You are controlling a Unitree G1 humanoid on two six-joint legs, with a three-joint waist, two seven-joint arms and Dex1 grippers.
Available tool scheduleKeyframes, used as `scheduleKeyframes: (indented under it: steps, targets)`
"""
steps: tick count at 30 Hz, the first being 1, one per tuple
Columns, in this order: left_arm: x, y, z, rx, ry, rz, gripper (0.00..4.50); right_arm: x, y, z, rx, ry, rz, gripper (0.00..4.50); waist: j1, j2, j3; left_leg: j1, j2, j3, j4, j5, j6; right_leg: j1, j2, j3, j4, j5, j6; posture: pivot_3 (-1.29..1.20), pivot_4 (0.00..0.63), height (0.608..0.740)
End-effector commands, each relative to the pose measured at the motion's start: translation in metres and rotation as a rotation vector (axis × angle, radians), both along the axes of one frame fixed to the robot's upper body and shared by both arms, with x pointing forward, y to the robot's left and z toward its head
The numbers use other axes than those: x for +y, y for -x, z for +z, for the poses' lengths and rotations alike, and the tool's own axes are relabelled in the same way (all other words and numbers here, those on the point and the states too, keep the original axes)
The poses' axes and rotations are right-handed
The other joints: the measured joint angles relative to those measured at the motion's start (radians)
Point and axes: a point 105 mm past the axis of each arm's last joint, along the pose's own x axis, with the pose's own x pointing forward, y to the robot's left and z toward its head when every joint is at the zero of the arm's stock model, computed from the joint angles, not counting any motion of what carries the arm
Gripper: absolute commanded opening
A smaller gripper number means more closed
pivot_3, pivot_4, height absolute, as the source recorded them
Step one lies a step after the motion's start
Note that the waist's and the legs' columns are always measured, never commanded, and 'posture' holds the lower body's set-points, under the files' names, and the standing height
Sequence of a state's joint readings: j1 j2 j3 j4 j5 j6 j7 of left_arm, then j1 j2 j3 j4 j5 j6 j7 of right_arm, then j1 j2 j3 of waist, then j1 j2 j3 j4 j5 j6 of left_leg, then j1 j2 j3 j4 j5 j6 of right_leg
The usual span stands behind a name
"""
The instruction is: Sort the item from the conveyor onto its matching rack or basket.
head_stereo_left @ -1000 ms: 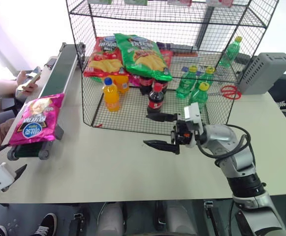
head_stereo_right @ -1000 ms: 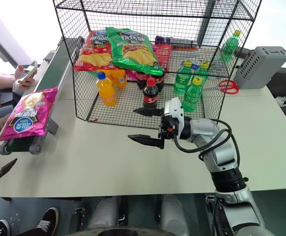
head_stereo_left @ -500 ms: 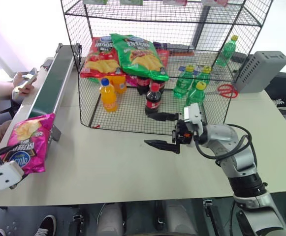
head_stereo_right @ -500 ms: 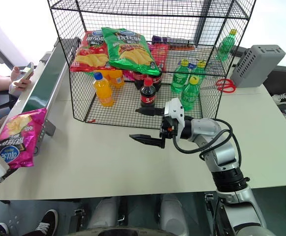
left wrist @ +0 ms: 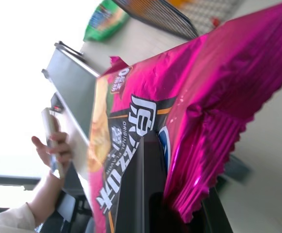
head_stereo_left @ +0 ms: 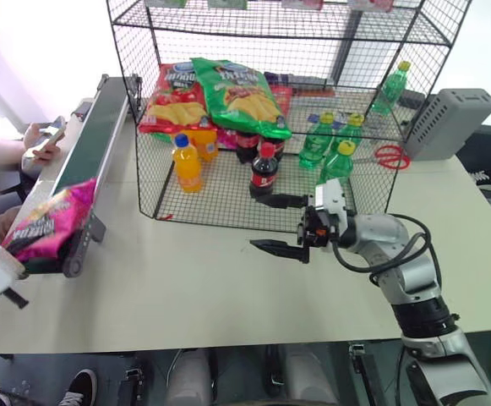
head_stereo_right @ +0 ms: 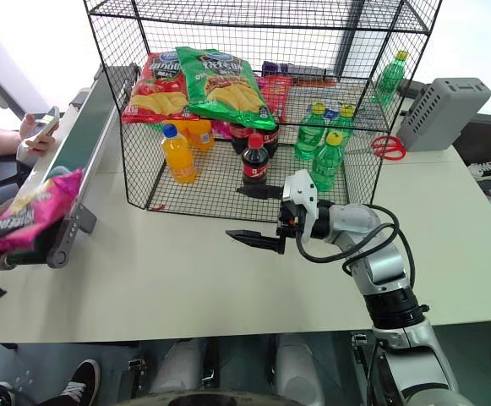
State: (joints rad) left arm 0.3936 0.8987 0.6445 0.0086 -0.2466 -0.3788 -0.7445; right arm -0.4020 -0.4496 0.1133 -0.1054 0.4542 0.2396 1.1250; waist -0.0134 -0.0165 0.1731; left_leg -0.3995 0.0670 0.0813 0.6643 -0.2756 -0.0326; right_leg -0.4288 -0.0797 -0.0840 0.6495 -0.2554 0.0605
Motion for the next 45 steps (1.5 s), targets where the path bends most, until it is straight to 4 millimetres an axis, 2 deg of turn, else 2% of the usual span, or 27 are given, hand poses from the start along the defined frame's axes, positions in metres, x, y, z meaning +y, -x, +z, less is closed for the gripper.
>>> scheduleKeyframes:
  steps: [1,5,9,11,13,15,18,20,24,28,30,32,36,42,45]
  targets:
    - [-0.007,0.002,0.036,-0.089,0.183,-0.048,0.05,0.002,-0.001,0.011,-0.051,-0.018,0.010,4.50,-0.002,0.000,0.000,0.000,0.000,0.000,0.000,0.000,0.000,0.000,0.000,0.000,0.000,0.000,0.000,0.00,0.150,0.740]
    - [-0.024,0.004,0.063,-0.106,0.458,-0.149,0.05,-0.001,-0.003,0.010,-0.056,-0.009,0.005,4.50,-0.001,0.000,0.000,0.000,0.000,0.000,0.000,0.000,0.000,0.000,0.000,0.000,0.000,0.000,0.000,0.00,0.150,0.740]
    - [-0.060,0.013,0.085,-0.028,0.718,-0.360,0.05,-0.004,-0.005,0.013,-0.052,-0.020,-0.002,4.50,-0.001,0.000,0.000,0.000,0.000,-0.001,0.000,0.000,0.000,0.001,0.000,0.000,0.000,0.000,0.000,0.00,0.150,0.740]
    - [-0.076,0.017,0.086,0.087,0.887,-0.431,0.05,-0.006,-0.005,0.015,-0.030,-0.029,0.005,4.50,-0.001,0.000,0.000,0.000,0.000,-0.001,0.000,0.000,0.000,0.001,0.000,0.000,0.000,0.000,0.000,0.00,0.150,0.740]
    - [-0.099,0.026,0.084,0.243,1.071,-0.555,0.05,-0.009,0.001,0.020,0.066,-0.062,0.049,4.50,-0.001,0.000,0.000,0.000,0.000,-0.002,0.000,0.000,0.000,0.001,0.000,0.000,0.000,0.000,0.000,0.00,0.150,0.740]
    - [-0.109,0.032,0.084,0.313,1.151,-0.613,0.05,-0.010,0.006,0.022,0.120,-0.075,0.080,4.50,-0.001,0.000,0.000,0.000,0.000,-0.002,0.000,0.000,0.000,0.001,0.000,0.001,0.001,0.000,0.000,0.00,0.150,0.740]
    - [-0.132,0.041,0.076,0.542,1.304,-0.747,0.05,-0.015,0.027,0.021,0.282,-0.050,0.205,4.50,0.000,0.001,0.001,0.001,-0.001,-0.002,0.000,0.000,0.000,0.001,0.001,0.001,0.001,0.000,0.000,0.00,0.150,0.740]
    - [-0.142,0.041,0.077,0.608,1.344,-0.825,0.05,-0.020,0.037,0.020,0.412,-0.042,0.267,4.50,0.004,0.001,0.001,0.001,-0.001,-0.003,0.000,0.000,0.000,0.001,0.001,0.001,0.001,0.000,0.000,0.00,0.150,0.740]
    - [-0.152,0.039,0.090,0.701,1.455,-0.977,0.05,-0.024,0.036,0.020,0.439,-0.026,0.283,4.50,0.002,0.000,0.000,0.002,-0.001,-0.003,0.000,0.000,0.000,0.003,0.001,0.001,0.000,0.000,-0.001,0.00,0.150,0.740]
    - [-0.157,0.035,0.090,0.756,1.477,-1.056,0.05,-0.019,0.038,0.024,0.444,-0.038,0.317,4.50,-0.001,0.001,0.000,0.003,-0.001,-0.003,0.000,0.000,0.000,0.003,0.002,0.002,0.001,0.000,-0.001,0.00,0.150,0.740]
    - [-0.162,0.033,0.091,0.771,1.488,-1.103,0.05,-0.014,0.041,0.033,0.447,-0.073,0.353,4.50,0.001,0.001,0.000,0.002,-0.001,-0.003,0.000,0.000,0.000,0.003,0.002,0.002,0.001,0.000,0.000,0.00,0.150,0.740]
    - [-0.166,0.030,0.089,0.799,1.493,-1.118,0.05,-0.008,0.048,0.048,0.449,-0.126,0.420,4.50,0.002,0.000,0.000,0.002,-0.001,-0.003,0.000,0.000,0.000,0.003,0.002,0.002,0.001,0.000,0.000,0.00,0.150,0.740]
    - [-0.167,0.023,0.088,0.804,1.512,-1.110,0.05,0.001,0.058,0.057,0.426,-0.121,0.472,4.50,0.002,0.000,0.000,0.002,-0.001,-0.003,0.000,0.000,0.000,0.003,0.002,0.002,0.000,0.000,0.000,0.00,0.150,0.740]
    - [-0.164,0.008,0.091,0.747,1.544,-1.089,0.05,0.008,0.065,0.051,0.446,-0.078,0.495,4.50,0.003,0.000,0.000,0.002,-0.002,-0.003,0.000,0.000,0.000,0.003,0.002,0.002,0.000,0.000,0.000,0.00,0.150,0.740]
    - [-0.166,0.002,0.087,0.737,1.505,-1.046,0.05,0.009,0.066,0.048,0.450,-0.064,0.493,4.50,0.003,0.000,0.000,0.002,-0.002,-0.003,0.000,0.000,0.000,0.003,0.002,0.002,0.000,0.000,0.000,0.00,0.150,0.740]
